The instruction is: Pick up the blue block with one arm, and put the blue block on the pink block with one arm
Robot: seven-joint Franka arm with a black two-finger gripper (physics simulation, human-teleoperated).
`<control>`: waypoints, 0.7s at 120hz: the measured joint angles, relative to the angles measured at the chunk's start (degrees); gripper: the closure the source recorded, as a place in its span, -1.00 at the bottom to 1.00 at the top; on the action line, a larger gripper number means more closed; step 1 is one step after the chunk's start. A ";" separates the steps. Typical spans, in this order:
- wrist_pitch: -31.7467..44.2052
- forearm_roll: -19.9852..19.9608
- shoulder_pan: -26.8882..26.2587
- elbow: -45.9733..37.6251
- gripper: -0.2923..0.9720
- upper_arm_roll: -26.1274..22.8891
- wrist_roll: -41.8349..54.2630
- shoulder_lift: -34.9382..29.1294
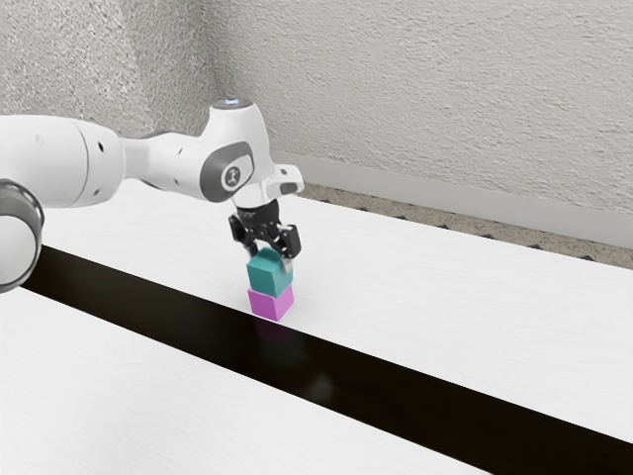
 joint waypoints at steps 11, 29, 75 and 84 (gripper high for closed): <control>-0.54 0.06 0.00 0.53 -0.43 0.06 0.26 -0.28; -1.98 0.04 0.00 1.58 -0.49 -0.13 0.62 -1.18; -19.13 -1.46 1.19 4.07 -0.53 1.48 1.22 -17.41; -22.32 -1.69 1.27 4.07 -0.53 1.69 1.24 -21.09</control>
